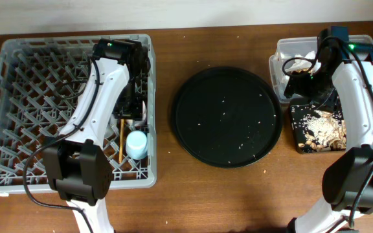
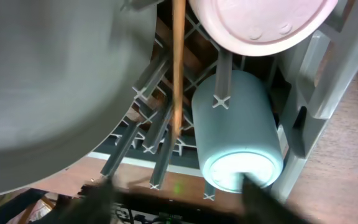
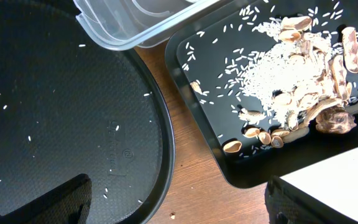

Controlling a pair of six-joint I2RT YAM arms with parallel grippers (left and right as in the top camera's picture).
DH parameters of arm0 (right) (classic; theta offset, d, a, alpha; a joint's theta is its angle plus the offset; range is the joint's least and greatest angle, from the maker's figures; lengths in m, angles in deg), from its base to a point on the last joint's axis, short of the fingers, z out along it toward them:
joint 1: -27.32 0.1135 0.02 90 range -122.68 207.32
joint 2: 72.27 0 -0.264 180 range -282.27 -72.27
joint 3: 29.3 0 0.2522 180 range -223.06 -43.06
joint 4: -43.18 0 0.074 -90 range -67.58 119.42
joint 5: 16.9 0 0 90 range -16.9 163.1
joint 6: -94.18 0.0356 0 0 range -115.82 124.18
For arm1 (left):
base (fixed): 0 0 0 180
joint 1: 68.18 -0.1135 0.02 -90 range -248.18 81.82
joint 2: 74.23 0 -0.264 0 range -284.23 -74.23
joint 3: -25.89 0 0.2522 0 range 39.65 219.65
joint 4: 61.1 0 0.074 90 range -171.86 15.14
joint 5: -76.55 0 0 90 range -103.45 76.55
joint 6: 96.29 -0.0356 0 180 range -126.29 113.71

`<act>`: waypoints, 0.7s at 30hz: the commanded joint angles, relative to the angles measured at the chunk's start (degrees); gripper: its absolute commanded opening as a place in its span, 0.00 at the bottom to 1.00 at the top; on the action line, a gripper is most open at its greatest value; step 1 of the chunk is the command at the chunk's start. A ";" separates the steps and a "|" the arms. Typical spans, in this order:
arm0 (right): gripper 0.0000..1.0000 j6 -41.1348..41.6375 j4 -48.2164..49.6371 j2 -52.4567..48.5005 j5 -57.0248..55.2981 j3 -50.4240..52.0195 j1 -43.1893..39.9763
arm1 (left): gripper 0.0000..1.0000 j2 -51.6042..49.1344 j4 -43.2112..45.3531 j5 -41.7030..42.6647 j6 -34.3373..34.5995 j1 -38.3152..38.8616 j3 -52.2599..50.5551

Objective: Sort waste into correct bins and load items into the dishwasher rack

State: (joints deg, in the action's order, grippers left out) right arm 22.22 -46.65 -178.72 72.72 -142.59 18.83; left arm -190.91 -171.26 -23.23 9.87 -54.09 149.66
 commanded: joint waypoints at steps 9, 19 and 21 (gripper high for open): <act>0.89 -7.32 -1.18 12.35 3.76 -4.87 1.36 | 0.97 3.08 6.75 3.98 -2.97 -0.37 31.21; 0.98 -7.13 -1.86 33.29 2.05 -4.85 2.21 | 0.99 3.06 8.09 3.98 -2.97 -0.37 30.91; 0.98 -7.80 -1.70 32.24 -0.33 -4.83 2.10 | 0.99 3.06 8.09 3.98 -2.97 -0.37 30.91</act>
State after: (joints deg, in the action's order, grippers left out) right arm 15.10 -48.42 -145.43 74.75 -146.83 20.78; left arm -188.33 -163.28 -19.64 7.57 -54.11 180.18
